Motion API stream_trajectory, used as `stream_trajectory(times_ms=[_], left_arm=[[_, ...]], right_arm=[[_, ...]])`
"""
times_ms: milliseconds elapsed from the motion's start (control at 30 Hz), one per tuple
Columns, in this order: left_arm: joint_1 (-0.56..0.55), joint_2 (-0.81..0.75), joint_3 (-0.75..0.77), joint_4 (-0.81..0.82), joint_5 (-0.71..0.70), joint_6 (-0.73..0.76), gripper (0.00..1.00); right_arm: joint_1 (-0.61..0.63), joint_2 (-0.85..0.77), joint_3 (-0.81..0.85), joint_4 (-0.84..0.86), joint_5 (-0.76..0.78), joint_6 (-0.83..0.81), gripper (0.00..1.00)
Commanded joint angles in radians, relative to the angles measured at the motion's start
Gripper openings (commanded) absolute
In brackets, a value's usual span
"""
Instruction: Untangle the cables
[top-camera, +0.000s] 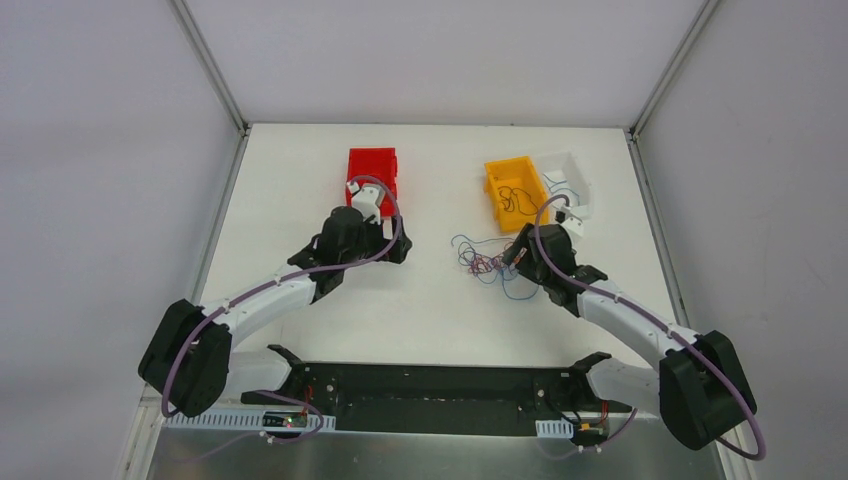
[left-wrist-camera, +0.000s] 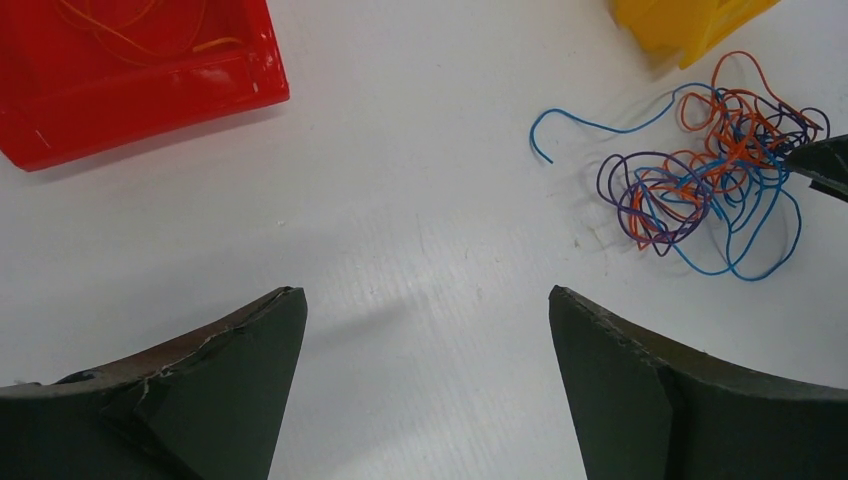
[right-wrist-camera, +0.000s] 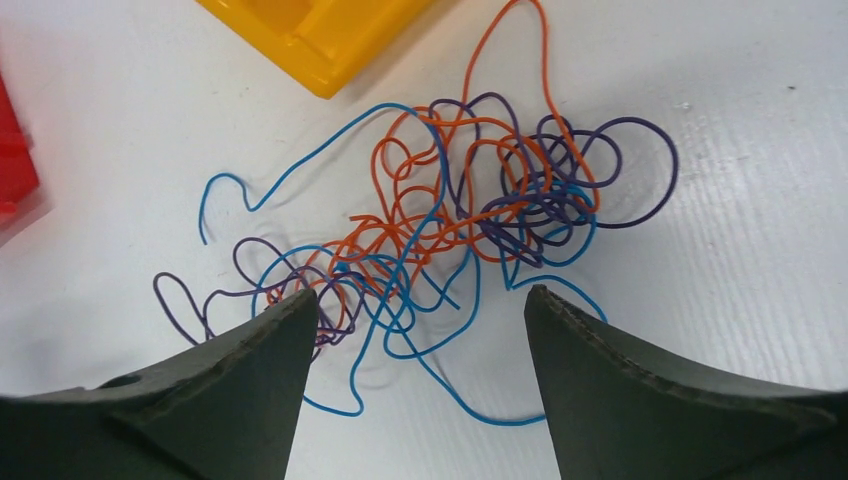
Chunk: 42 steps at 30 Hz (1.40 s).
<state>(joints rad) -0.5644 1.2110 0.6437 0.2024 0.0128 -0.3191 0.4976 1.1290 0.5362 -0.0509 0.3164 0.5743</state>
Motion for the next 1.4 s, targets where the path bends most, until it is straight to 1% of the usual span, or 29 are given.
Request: stream_trajectory(times_ms=[0,133,300,467,667,767,900,967,1033,1100,1200,1233,1267,1367], left_arm=[[-0.012,0.037,-0.068,0.209,0.070,0.025,0.95],[-0.012,0.036,-0.059,0.193,0.087,0.028,0.95],[-0.012,0.015,-0.058,0.180,0.102,0.039,0.95],[-0.012,-0.024,-0.069,0.169,0.087,0.047,0.95],[-0.012,-0.056,-0.082,0.165,0.057,0.060,0.95],[-0.012,-0.062,-0.081,0.155,0.047,0.067,0.95],[-0.012,-0.062,-0.084,0.154,0.038,0.069,0.95],[-0.012,-0.058,-0.082,0.153,0.040,0.070,0.95],[-0.012,-0.053,-0.080,0.153,0.042,0.070,0.95],[-0.012,-0.042,-0.074,0.149,0.050,0.071,0.95],[-0.012,-0.009,-0.057,0.142,0.073,0.071,0.96],[-0.012,0.009,-0.048,0.140,0.078,0.070,0.98],[-0.011,0.038,-0.034,0.137,0.079,0.065,0.99],[-0.011,0.135,0.034,0.076,0.120,0.060,0.96]], right_arm=[[-0.019,0.009,0.073,-0.080,0.044,-0.006,0.79],[-0.034,0.062,0.122,-0.113,0.033,0.007,0.79],[-0.035,0.170,0.182,-0.147,0.010,0.014,0.80],[-0.031,0.306,0.203,-0.103,-0.100,0.029,0.80],[0.052,0.474,0.276,-0.090,-0.163,0.039,0.79],[0.118,0.505,0.309,-0.080,-0.198,0.070,0.74],[0.217,0.476,0.322,-0.064,-0.237,0.135,0.74],[0.251,0.438,0.323,-0.061,-0.239,0.152,0.74],[0.260,0.391,0.320,-0.065,-0.237,0.152,0.74],[0.260,0.333,0.319,-0.082,-0.206,0.134,0.75],[0.259,0.233,0.311,-0.103,-0.162,0.055,0.75],[0.259,0.209,0.306,-0.114,-0.144,0.029,0.75],[0.259,0.185,0.299,-0.125,-0.123,0.002,0.75],[0.250,0.119,0.274,-0.183,-0.049,-0.048,0.75]])
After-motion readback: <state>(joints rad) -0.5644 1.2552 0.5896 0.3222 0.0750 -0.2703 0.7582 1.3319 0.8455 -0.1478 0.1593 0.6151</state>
